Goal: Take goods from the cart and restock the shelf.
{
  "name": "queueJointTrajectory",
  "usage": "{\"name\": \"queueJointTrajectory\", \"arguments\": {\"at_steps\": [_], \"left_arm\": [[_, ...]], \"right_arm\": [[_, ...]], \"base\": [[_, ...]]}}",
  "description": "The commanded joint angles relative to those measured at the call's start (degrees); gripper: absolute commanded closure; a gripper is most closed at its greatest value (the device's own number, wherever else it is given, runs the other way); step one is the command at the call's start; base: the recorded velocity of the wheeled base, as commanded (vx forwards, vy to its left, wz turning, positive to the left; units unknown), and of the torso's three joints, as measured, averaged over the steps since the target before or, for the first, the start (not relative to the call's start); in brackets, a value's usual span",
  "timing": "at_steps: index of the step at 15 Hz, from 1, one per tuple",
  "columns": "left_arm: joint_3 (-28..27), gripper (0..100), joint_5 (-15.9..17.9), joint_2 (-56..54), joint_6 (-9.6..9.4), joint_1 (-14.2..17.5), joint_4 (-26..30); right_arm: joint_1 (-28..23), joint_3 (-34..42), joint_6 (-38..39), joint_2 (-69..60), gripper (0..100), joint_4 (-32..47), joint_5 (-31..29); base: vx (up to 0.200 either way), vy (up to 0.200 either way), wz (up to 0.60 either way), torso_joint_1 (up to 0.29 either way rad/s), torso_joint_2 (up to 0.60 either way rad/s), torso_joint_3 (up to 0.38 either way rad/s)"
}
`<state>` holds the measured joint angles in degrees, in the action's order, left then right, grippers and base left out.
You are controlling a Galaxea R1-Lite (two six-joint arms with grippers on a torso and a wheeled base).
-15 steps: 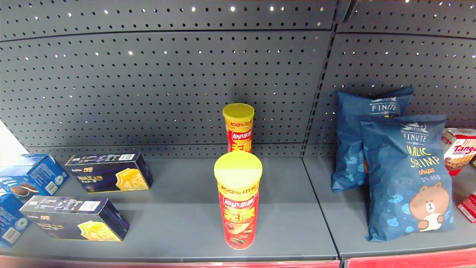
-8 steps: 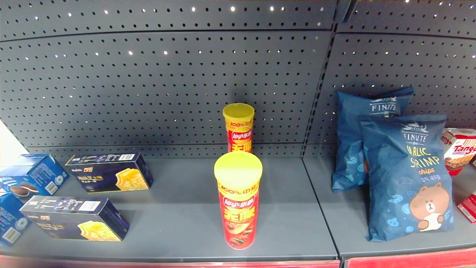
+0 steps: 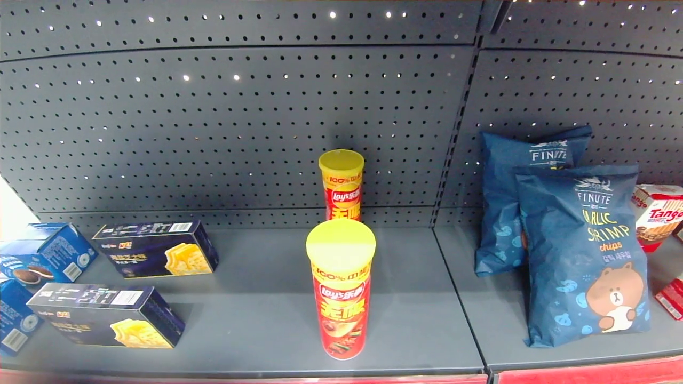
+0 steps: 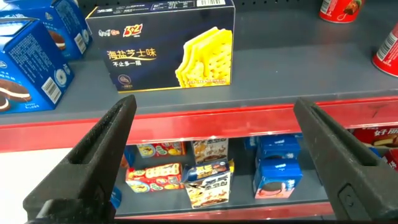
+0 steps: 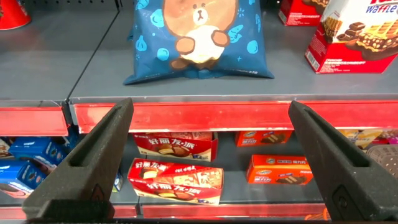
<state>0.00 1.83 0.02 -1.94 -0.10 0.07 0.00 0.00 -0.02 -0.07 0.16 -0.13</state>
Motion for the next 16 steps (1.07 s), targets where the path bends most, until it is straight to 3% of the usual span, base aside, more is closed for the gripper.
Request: {"name": "queueJointTrajectory", "arguments": {"at_steps": [1, 6, 8, 16], "left_arm": [[0.00, 0, 0.02, -0.02, 0.09, 0.01, 0.01], [0.00, 0, 0.02, -0.02, 0.00, 0.01, 0.01], [0.00, 0, -0.07, -0.02, 0.18, 0.01, 0.01], [0.00, 0, 0.11, -0.02, -0.08, 0.01, 0.01]], "right_arm": [[0.00, 0.00, -0.06, 0.07, 0, 0.02, -0.04], [0.00, 0.00, 0.02, 0.07, 0, 0.02, 0.05], [0.00, 0.00, -0.06, 0.07, 0, 0.02, -0.04], [0.00, 0.00, -0.06, 0.07, 0, 0.02, -0.04]], "base": [[0.000, 0.000, 0.00, 0.000, 0.00, 0.000], [0.000, 0.000, 0.00, 0.000, 0.00, 0.000], [-0.200, 0.200, 0.00, 0.002, 0.00, 0.005], [0.000, 0.000, 0.00, 0.000, 0.00, 0.000]]}}
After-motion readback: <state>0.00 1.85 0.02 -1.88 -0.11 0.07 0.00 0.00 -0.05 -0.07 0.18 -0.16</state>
